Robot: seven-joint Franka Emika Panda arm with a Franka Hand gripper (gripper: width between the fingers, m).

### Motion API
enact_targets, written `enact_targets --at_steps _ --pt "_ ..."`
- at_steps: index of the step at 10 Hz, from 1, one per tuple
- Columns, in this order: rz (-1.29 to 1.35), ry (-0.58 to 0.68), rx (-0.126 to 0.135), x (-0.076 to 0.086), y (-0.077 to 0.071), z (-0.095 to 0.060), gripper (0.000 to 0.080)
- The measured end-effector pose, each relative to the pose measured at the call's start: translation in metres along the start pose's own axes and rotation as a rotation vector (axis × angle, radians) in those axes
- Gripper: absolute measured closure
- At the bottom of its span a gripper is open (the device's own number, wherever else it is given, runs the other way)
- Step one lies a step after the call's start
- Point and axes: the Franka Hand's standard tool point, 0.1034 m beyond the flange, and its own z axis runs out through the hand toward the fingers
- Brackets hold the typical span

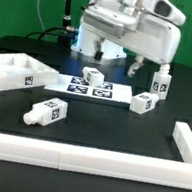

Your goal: Assemble one leg

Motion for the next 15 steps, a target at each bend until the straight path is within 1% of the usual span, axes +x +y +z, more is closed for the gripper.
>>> enact_targets --at_steps 1,2,3,4,7,8,9,10,11,12,13,15 --pt "-0.023 0.001 0.019 0.003 -0.027 0.015 0.0150" --pt "0.088 -0.006 0.056 0.011 -0.049 0.026 0.0150" --pt "0.139 -0.035 0.074 0.017 -0.056 0.023 0.0150" --pt "0.066 -0.003 0.035 0.014 -0.046 0.022 0.0150" --pt "0.079 0.007 0.034 0.015 -0.045 0.025 0.0150" --pt "0.105 0.013 0.028 0.012 -0.047 0.027 0.0150" --pt "0.171 0.022 0.021 0.003 -0.058 0.029 0.0150" --pt "0.278 0.014 0.039 -0.007 -0.069 0.030 0.0150" --pt "0.428 -0.013 0.085 -0.012 -0.078 0.025 0.0150" --pt "0.513 -0.045 0.117 -0.014 -0.082 0.021 0.0150" --pt "0.504 -0.046 0.123 -0.013 -0.083 0.022 0.0150" --pt "0.507 -0.047 0.122 -0.012 -0.082 0.022 0.0150"
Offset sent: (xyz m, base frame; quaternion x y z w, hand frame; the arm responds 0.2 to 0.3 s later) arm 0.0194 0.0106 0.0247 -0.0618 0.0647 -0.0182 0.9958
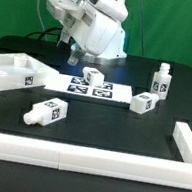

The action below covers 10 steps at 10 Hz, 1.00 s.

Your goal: Assemble one leg

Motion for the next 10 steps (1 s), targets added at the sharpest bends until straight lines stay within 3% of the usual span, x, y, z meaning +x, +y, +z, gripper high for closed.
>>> enact_targets --at_steps 2,3,4,5,6,7,10 --pt "0.032 -0.102 -0.020 0.007 0.001 -0.001 0.0150" --pt "0.074 -0.147 -0.004 0.002 -0.002 0.001 0.0150" --pt "0.206 -0.240 0.040 -0.024 -0.009 0.006 0.0150" --pt "0.272 -0.323 0.076 -0.033 -0.017 0.010 0.0150" --pt "0.297 -0.379 0.113 -0.033 -0.025 0.012 0.0150" --pt "0.310 -0.411 0.132 -0.029 -0.029 0.016 0.0150" --pt "0.305 -0.403 0.127 -0.026 -0.028 0.016 0.0150"
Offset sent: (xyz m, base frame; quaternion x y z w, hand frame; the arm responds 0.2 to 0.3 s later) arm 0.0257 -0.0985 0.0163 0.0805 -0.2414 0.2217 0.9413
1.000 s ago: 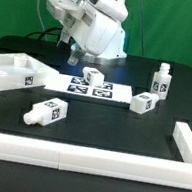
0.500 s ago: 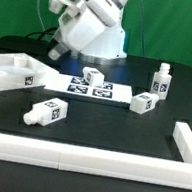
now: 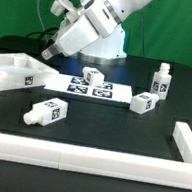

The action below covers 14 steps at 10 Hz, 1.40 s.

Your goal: Assemble one leg

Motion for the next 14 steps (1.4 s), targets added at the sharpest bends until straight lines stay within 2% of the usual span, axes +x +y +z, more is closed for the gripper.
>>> enact_targets --at_steps 2,3,4,5,6,7,8,9,10,13,14 --pt "0.004 0.001 0.001 0.000 0.001 0.000 0.0150" --pt "0.080 0.011 0.098 -0.009 0.001 -0.002 0.0150" --pt "0.205 0.008 0.207 -0.026 0.017 -0.006 0.0150" --pt "0.257 0.021 0.273 -0.036 0.034 -0.011 0.0150" --pt "0.263 0.073 0.326 -0.046 0.044 -0.017 0.0150" --pt "0.300 0.126 0.365 -0.057 0.048 -0.020 0.0150" --pt "0.319 0.160 0.385 -0.066 0.043 -0.022 0.0150" --pt "0.324 0.168 0.385 -0.073 0.035 -0.021 0.0150" --pt "0.324 0.174 0.393 -0.071 0.024 -0.019 0.0150" --pt "0.330 0.172 0.393 -0.068 0.028 -0.019 0.0150" --pt "0.357 0.173 0.414 -0.066 0.027 -0.019 0.0150"
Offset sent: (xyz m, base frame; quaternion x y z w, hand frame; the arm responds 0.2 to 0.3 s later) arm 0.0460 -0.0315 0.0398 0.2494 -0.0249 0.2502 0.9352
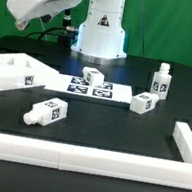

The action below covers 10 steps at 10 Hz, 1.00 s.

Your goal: Assemble one leg

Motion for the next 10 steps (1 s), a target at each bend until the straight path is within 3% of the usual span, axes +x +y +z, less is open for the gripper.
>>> enact_targets --at_steps 1,3,5,6,7,10 --pt "0.102 0.010 0.129 0.000 -0.002 -0.002 0.0150" --pt "0.214 0.081 0.223 0.006 0.019 -0.008 0.0150" --pt "0.312 0.146 0.278 0.007 0.021 -0.008 0.0150" --pt "0.369 0.172 0.257 0.007 0.023 -0.005 0.0150" --pt "0.426 0.176 0.253 0.008 0.020 -0.004 0.0150" --pt "0.553 0.158 0.265 0.012 0.020 -0.004 0.0150"
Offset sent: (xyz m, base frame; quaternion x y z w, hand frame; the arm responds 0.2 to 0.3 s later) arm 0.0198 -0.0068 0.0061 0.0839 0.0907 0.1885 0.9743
